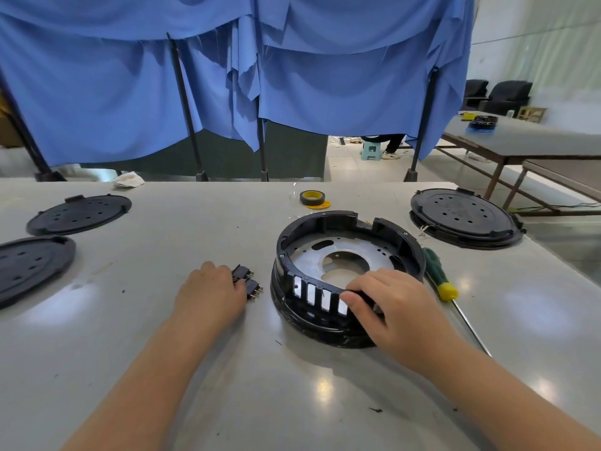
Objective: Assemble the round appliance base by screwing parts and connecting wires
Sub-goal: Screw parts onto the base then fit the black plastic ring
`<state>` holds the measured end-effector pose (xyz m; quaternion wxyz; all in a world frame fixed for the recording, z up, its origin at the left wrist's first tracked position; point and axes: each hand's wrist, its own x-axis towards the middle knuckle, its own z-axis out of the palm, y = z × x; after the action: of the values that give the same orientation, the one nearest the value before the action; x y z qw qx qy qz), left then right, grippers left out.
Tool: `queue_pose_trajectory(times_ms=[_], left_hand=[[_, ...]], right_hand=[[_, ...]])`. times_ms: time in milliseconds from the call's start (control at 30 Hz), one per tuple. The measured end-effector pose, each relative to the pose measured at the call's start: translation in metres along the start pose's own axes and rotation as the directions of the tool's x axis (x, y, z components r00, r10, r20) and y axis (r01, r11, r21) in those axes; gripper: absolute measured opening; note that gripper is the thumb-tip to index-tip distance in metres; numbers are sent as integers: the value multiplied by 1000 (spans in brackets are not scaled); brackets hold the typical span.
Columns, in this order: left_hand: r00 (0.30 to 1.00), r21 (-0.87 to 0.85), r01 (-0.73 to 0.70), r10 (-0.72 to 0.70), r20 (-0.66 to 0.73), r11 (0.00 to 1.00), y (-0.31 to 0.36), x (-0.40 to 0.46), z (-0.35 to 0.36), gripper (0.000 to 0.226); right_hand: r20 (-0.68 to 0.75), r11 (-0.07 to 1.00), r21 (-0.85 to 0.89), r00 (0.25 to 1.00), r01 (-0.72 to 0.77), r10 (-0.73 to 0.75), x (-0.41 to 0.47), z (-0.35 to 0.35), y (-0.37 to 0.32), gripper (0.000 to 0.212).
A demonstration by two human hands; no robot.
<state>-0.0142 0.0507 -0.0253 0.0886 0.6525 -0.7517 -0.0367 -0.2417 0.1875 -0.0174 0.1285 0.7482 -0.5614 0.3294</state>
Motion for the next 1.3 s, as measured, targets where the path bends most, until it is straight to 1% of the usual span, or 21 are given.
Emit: queue_pose_trajectory(times_ms=[167,300,367,433,467,500,567,633,667,733,800,900,933,1000,1067,1133,1200,1233,1300], left_hand=[[1000,-245,-9,9,-3,970,2,1,-8,26],[1000,-367,-16,5,-30,930,-1,1,-15,10],[997,-427,-33,2,-73,903,-3,1,-18,7],[990,-531,-75,0,-141,844,-2,1,-24,7],[988,-614,-99,4,-154,783,0,0,-27,7],[989,-707,-117,17,-146,697,3,-2,-30,10],[991,-865,-131,85,-102,484,8,-8,-37,18],[983,-946,-122,170,-72,301,13,-14,-42,22],[975,-965,-114,212,-63,236,16,-17,-44,23],[954,-982,-104,294,-54,158,22,-24,-47,26],[937,-983,-117,345,-63,141,32,-33,-49,26],[923,-975,-159,374,-90,156,48,-46,-53,23],[920,-965,-189,375,-110,181,54,-50,-54,23],[909,-908,-310,366,-198,280,63,-58,-54,24],[880,-824,-432,371,-296,366,70,-67,-50,27],[834,-738,-532,410,-370,416,72,-75,-44,31],[785,-666,-611,438,-438,429,72,-80,-38,35],[777,-658,-623,432,-458,422,72,-82,-35,37],[784,-681,-616,390,-482,396,73,-86,-31,41]], right_hand=[[-16,999,36,1000,-25,26,0,-2,2,38],[-33,998,46,999,-32,33,0,-2,0,37],[-39,998,47,998,-36,38,0,-2,0,37],[-36,998,50,998,-42,44,0,-2,0,38],[-33,998,51,998,-44,46,0,-2,0,38],[-30,998,51,998,-46,47,0,-3,0,38],[-24,998,51,999,-45,46,0,-3,0,39],[-21,999,43,999,-33,34,0,-3,1,39],[-17,999,38,1000,-26,26,0,-2,1,38],[-10,999,35,1000,-18,19,0,-2,2,37],[-8,999,39,1000,-21,21,0,-3,3,36],[-9,998,51,999,-45,45,0,-4,2,36],[-12,996,62,998,-62,63,-1,-5,1,36],[-35,988,114,993,-108,113,-1,-5,-1,35],[-47,968,199,985,-155,167,-1,-5,-2,34],[-62,953,252,980,-167,188,-2,-4,-4,36],[-69,955,253,982,-154,176,-2,-4,-6,36],[-65,959,245,984,-143,164,-3,-4,-7,35],[-52,960,246,987,-133,150,-4,-4,-8,30]])
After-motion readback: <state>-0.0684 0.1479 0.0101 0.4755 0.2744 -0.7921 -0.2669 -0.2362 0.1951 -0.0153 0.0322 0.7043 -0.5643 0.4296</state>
